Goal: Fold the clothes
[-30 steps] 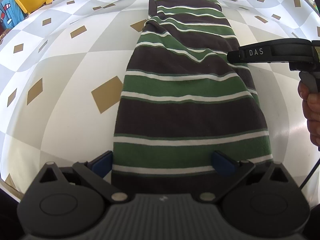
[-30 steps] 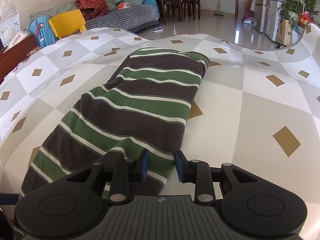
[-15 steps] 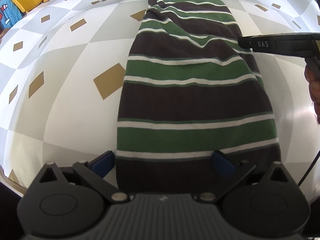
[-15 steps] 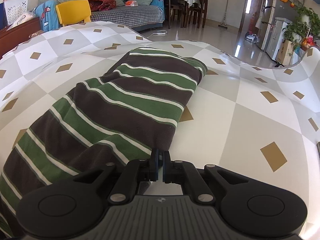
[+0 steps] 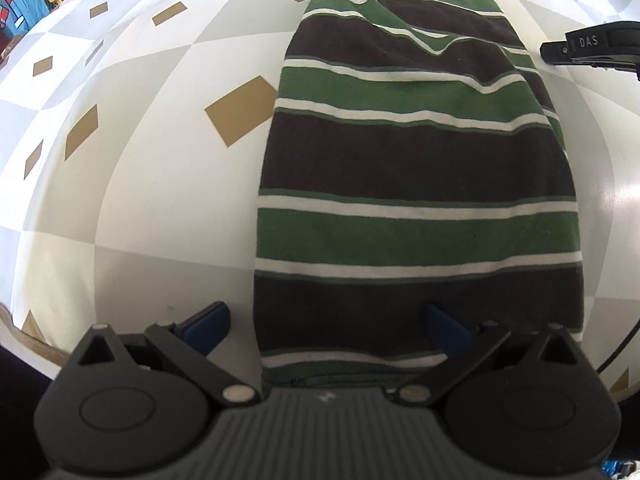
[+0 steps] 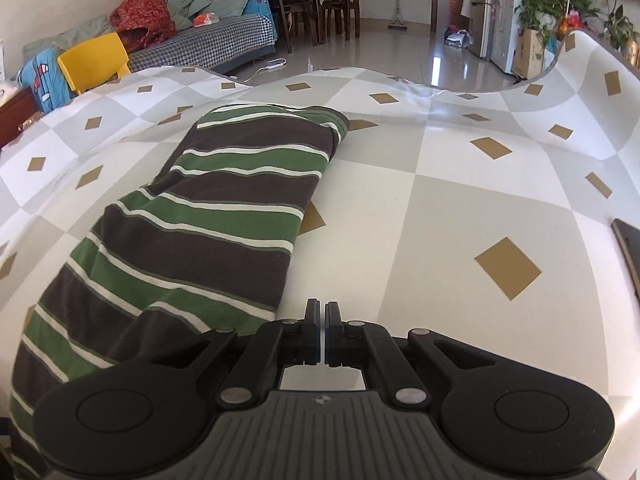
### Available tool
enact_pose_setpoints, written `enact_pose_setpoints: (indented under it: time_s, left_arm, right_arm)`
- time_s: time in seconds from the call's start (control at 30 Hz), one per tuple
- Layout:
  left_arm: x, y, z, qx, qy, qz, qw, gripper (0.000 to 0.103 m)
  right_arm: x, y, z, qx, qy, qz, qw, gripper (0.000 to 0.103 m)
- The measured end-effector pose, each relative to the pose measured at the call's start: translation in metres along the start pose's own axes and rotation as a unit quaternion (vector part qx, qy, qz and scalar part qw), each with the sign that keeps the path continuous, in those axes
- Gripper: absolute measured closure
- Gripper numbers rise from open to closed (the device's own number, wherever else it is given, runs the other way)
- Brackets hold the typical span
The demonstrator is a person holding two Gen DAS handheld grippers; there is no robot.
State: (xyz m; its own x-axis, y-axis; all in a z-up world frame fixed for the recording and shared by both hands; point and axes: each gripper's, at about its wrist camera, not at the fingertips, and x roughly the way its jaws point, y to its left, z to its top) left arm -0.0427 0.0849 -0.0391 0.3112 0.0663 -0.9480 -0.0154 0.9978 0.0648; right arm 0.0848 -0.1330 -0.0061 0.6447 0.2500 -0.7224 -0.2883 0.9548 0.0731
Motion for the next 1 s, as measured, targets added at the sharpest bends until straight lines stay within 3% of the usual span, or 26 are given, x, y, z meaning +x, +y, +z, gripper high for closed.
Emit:
enact_pose_setpoints:
  time_s: [0.17, 0.33, 0.63, 0.9, 1.0]
  left_arm:
    - [0.001, 0.002, 0.001, -0.002, 0.0, -0.001, 1.0, 0.0]
    - [0.0, 0.004, 0.002, -0.005, -0.002, -0.003, 1.0, 0.0]
    - [-0.001, 0.008, 0.003, -0.007, -0.005, -0.005, 1.0, 0.0]
    - [0.001, 0.011, 0.006, -0.008, -0.006, -0.006, 0.9999, 0.0]
    - [0.002, 0.013, 0.007, -0.009, -0.006, -0.007, 0.9999, 0.0]
  right_arm:
    - [-0.017, 0.007, -0.003, 0.017, 0.003, 0.07, 0.997, 0.097]
    - [-0.023, 0.024, -0.012, -0.022, 0.015, 0.1, 0.995, 0.093]
    - [-0.023, 0.044, -0.025, -0.085, 0.015, 0.098, 0.991, 0.076]
    - [-0.022, 0.054, -0.034, -0.142, 0.008, 0.075, 0.987, 0.077]
    - [-0.022, 0.055, -0.035, -0.156, 0.006, 0.059, 0.986, 0.092]
